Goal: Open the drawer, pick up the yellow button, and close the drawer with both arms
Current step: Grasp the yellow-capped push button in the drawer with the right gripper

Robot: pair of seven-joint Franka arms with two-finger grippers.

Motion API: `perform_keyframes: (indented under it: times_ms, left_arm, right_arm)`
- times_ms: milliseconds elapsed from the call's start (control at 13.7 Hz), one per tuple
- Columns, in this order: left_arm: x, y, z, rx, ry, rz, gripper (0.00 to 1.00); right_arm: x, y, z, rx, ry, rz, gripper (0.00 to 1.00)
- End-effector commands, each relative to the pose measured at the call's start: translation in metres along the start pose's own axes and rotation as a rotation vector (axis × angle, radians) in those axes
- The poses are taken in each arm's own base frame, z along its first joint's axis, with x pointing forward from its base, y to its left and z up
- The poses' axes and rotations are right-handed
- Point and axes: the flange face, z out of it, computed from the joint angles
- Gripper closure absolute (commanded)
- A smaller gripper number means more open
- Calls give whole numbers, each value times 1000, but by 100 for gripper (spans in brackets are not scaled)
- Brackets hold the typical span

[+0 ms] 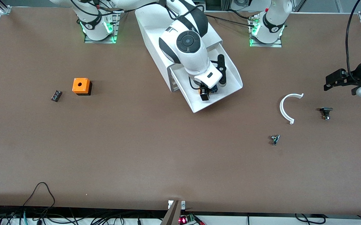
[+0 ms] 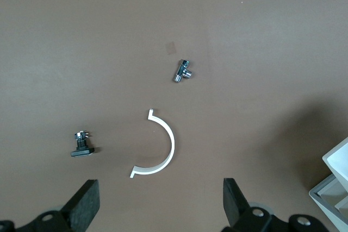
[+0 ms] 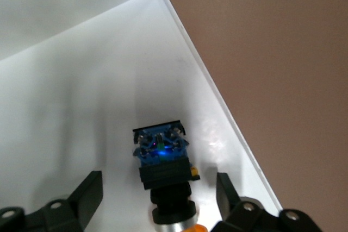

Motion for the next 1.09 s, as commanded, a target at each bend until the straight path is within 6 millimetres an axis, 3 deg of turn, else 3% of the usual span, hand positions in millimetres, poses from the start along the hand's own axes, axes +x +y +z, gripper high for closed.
perform_keyframes:
  times_ms: [0,364,801,1020]
  left_arm:
    - [-4,2,-4,8,13,-3,0]
    - [-4,4,-4,6,14,-2,0]
    - [2,2,3,-8,30,-10,0]
    - [6,14,8,-22,39,-85,0]
  right_arm:
    - [8,-3,-3,-30,-24,-43,32]
    - [11,-7,-4,-40,-31,-72,58]
    - [17,-13,-11,-43,-22,-81,72]
    - [7,-5,-51,-59,3,-59,74]
